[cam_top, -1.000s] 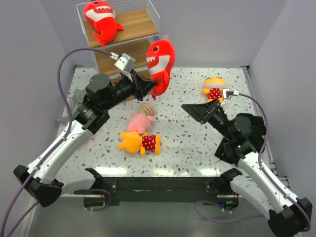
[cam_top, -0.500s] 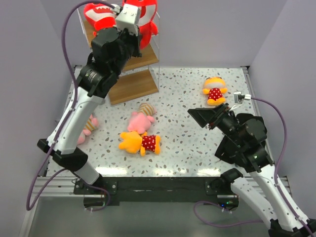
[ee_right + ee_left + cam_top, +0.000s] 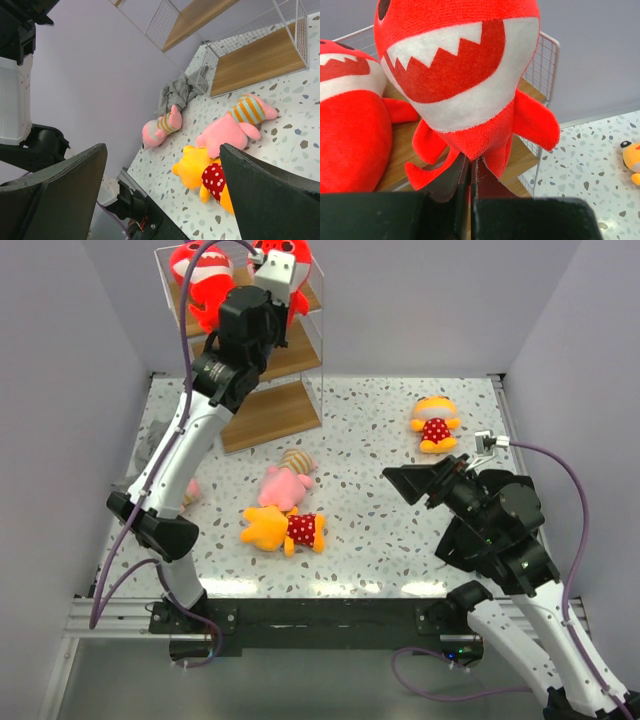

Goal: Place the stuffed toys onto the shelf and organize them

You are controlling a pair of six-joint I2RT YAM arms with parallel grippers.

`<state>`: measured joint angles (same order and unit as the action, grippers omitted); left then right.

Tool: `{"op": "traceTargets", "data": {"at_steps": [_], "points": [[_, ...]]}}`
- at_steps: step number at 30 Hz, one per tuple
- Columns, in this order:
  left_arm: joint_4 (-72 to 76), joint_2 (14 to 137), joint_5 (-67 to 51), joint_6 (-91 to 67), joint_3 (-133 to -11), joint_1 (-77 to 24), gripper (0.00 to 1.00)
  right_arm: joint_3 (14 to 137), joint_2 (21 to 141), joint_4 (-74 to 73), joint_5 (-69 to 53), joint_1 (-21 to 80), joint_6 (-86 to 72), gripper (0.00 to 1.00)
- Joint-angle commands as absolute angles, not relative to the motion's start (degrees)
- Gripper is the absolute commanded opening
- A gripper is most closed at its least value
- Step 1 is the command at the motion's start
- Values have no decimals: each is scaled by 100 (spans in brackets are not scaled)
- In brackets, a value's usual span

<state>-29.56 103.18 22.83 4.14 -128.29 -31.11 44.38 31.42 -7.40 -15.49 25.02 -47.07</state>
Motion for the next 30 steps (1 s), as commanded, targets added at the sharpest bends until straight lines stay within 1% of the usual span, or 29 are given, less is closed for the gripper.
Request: {"op": "traceTargets", "data": {"at_steps": [1, 15, 18, 21, 24, 25, 27, 28, 30], "points": [[-2312, 10274, 2347, 422, -13253, -2962, 0, 4711, 3102, -800, -1380, 2505, -4483, 99], [-1714, 10898, 1978, 194, -13615, -2743, 0, 4816, 2997, -1151, -1266, 2505, -4237, 99], [-1609, 10960, 1960, 132, -13623, -2690, 4, 4913, 2944, -1318, -1169, 2505, -4105, 99], [-1512, 10977, 1969, 141, -13588, -2672, 4, 4974, 2857, -1468, -1108, 2505, -3999, 99], [-1398, 10951, 1934, 158, -13500, -2654, 16, 4975, 2778, -1521, -1046, 2505, -3955, 99], [-1345, 10960, 1899, 158, -13483, -2654, 25, 4966, 2751, -1538, -1028, 2505, -3938, 98], [-1301, 10916, 1785, 141, -13421, -2654, 32, 4975, 2725, -1573, -993, 2505, -3920, 99], [-1249, 10890, 1741, 132, -13395, -2654, 38, 4983, 2707, -1599, -967, 2505, -3903, 99], [-1204, 10837, 1600, 106, -13299, -2654, 43, 5018, 2698, -1661, -958, 2505, -3867, 99]]}}
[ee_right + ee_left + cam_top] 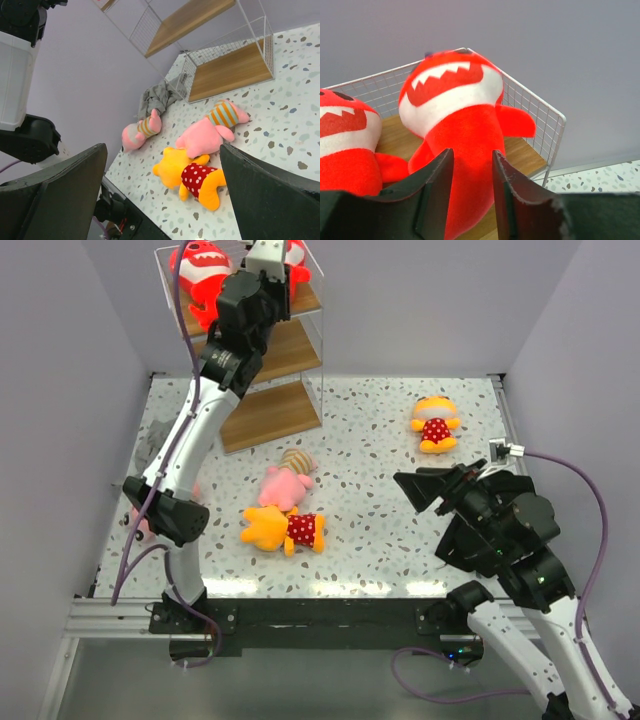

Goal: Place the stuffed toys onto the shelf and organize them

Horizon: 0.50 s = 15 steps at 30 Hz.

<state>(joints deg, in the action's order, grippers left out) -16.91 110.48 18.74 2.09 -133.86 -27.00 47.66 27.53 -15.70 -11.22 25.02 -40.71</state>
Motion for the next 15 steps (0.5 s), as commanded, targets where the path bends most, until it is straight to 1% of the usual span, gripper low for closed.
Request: {"op": "traceTargets", "data": {"at_steps": [1, 6, 11, 15], "points": [[-1161, 10811, 1521, 97, -13280, -2654, 45, 5036, 2681, -1705, -949, 2505, -3841, 99], [-1143, 10697, 1372, 44, -13245, -2654, 46, 5106, 2602, -1793, -897, 2505, -3788, 99], [-1178, 10451, 775, -271, -13245, -2654, 48, 5159, 2619, -1933, -774, 2505, -3753, 99], [-1283, 9890, 300, -466, -12939, -2654, 54, 5317, 2760, -2328, -677, 2496, -3727, 99]]}}
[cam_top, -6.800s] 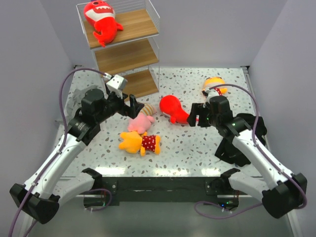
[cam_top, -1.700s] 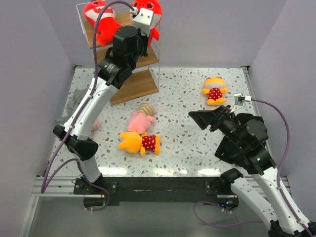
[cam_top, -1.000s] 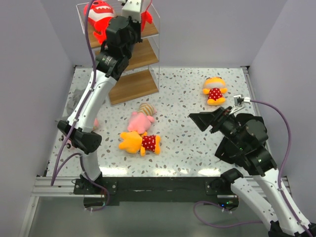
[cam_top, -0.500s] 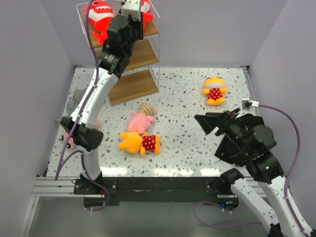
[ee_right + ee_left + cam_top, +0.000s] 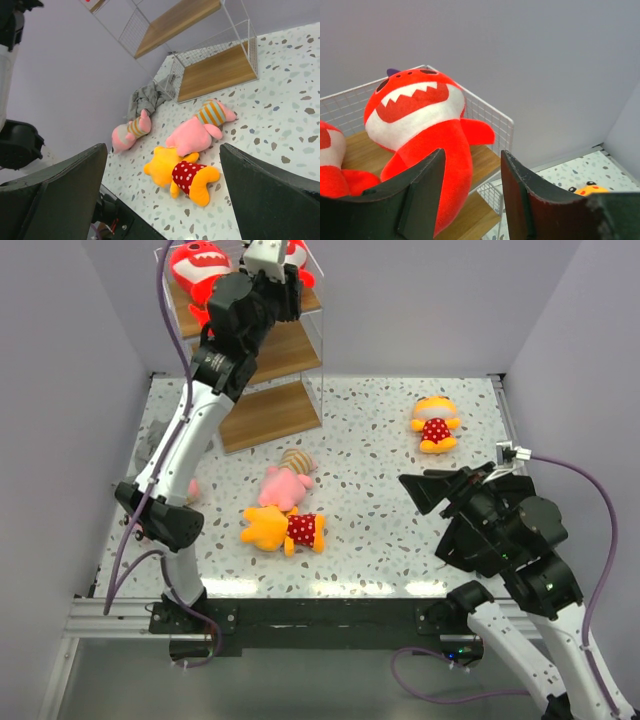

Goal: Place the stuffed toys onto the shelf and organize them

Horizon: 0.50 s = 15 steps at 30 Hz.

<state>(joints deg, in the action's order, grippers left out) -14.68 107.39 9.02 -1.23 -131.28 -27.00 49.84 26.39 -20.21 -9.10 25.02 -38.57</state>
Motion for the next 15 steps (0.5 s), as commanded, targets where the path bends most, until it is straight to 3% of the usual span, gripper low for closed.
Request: {"op": "traceTargets", "data": {"at_steps": [1, 6, 15], "points": [[-1327, 9766, 229, -483, -12824, -2654, 58, 5317, 2768, -2425, -651, 2505, -3709, 99], [-1949, 8687, 298, -641, -11682, -2654, 78, 5352, 2918, -2733, -466, 2505, -3797, 98], [-2154, 6260, 1203, -1897, -8177, -2654, 94, 5616, 3559, -3858, 202, 2505, -3858, 99]]}}
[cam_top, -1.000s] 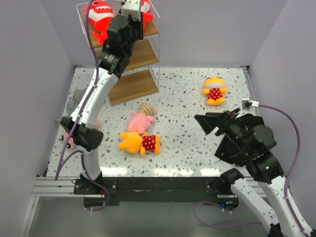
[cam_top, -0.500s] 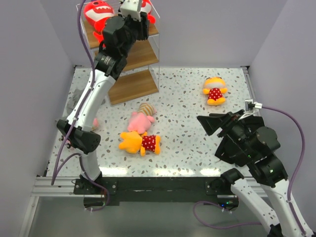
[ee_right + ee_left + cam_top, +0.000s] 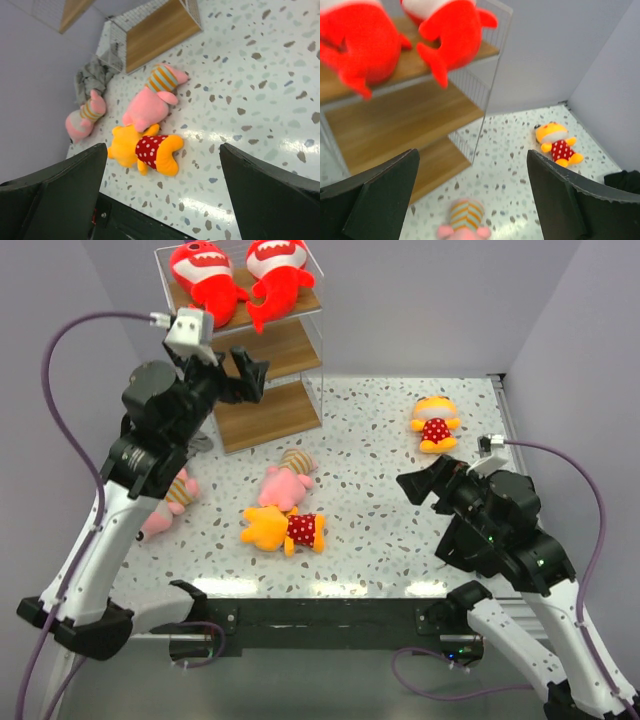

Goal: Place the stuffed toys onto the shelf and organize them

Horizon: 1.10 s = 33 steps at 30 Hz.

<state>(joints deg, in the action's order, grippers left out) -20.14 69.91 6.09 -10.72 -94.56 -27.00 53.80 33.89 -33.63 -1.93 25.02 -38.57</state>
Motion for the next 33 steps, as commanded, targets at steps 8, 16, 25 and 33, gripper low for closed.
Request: {"op": "traceTargets", "data": {"at_steps": [8, 16, 25, 33], "points": [[-2231, 4476, 1687, -3943, -5164, -2654, 94, 5108, 3753, -3648, 0, 2505, -3815, 98], [-2997, 4289, 2198, -5554, -4043, -2654, 89, 4501, 4086, -2998, -676, 2505, -3972, 92], [-2418, 4342, 1521, -5880, -2955, -2654, 85, 3376, 5053, -924, -1749, 2575, -4789, 80], [-960, 4632, 529, -5230, -2110, -2663, 63, 3094, 6608, 1208, -1730, 3567, -5527, 78]]}}
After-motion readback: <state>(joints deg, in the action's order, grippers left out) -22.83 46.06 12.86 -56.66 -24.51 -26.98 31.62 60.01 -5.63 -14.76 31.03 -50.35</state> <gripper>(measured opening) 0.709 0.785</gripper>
